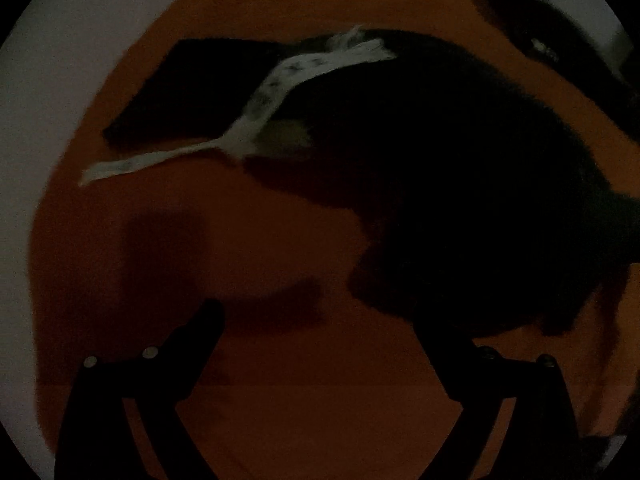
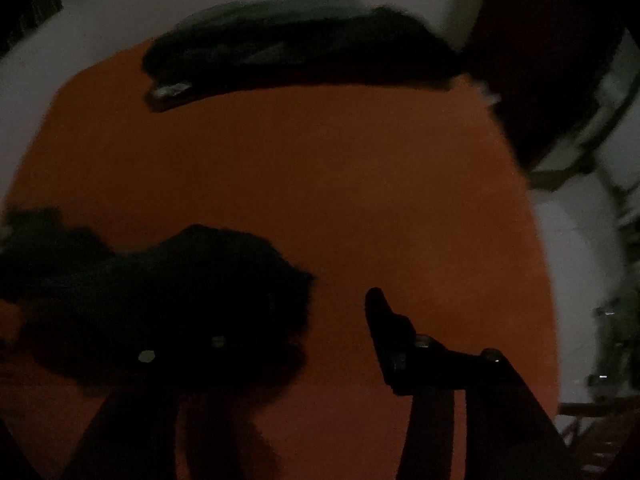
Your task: Fold clothes
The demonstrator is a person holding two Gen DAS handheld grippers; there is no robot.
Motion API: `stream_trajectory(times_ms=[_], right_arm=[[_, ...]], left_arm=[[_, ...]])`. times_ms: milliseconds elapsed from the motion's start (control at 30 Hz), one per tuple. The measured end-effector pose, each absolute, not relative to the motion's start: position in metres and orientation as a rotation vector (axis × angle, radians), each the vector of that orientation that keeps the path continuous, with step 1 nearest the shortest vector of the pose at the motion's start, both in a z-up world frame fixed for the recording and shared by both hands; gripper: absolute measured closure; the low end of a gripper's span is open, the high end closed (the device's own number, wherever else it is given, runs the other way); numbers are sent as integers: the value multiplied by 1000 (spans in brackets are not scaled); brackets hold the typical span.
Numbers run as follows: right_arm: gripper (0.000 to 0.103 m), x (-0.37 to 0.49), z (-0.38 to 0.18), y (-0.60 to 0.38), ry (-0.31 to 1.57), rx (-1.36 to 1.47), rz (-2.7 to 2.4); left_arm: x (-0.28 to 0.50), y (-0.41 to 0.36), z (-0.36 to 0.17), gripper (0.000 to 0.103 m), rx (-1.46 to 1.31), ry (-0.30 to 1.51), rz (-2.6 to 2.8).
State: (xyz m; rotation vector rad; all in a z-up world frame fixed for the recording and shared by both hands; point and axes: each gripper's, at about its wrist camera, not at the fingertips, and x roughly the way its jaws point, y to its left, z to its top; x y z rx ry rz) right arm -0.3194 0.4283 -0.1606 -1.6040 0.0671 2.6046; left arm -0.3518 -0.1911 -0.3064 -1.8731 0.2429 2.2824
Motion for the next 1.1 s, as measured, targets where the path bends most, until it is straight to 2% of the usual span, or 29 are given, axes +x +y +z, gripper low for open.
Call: stream_trajectory(times_ms=[67,233,300,433,567,633,667,700,767,800,833,867,900,1000,1100], right_arm=[[39,-314,-160,428,95,-1579,2652],[35,-303,-167,399,87,-1649,2776],[32,-301,-170,380,48,-1685,2834],[31,-294,-175,324,-109,-1626,2939],[22,-281,-185,255,-240,-1593,3037],[22,-266,-196,215,-320,-1632,3106],[22,-259,-203,194,-380,-1658,3131],[22,-254,-211,175,-450,-1665,3138],[22,-246,-227,145,-561,-1647,3145],[22,-243,-237,133,-631,-1645,3133],[28,-243,-248,124,-713,-1656,3102],[67,-242,-258,115,-793,-1667,3068],[88,-243,-263,114,-817,-1670,3047],[93,-250,-248,145,-621,-1639,3050],[93,-252,-204,196,-409,-1486,3090]], left_arm=[[-353,-200,-320,7,-1904,50,2247],[-356,-221,-356,7,-1945,-418,2122],[-359,-227,-373,7,-1969,-508,2094],[-367,-230,-402,7,-1995,-512,2048],[-376,-231,-419,8,-1943,-464,2039],[-377,-237,-421,9,-1892,-466,2063],[-376,-240,-421,19,-1859,-465,2076],[-375,-243,-420,43,-1841,-462,2097],[-374,-249,-421,60,-1823,-467,2124],[-375,-253,-422,63,-1820,-481,2129],[-377,-260,-423,64,-1807,-534,2118],[-378,-265,-424,66,-1807,-570,2104],[-380,-271,-425,67,-1808,-611,2091],[-380,-286,-421,69,-1794,-703,2060],[-372,-300,-408,69,-1755,-718,2034]])
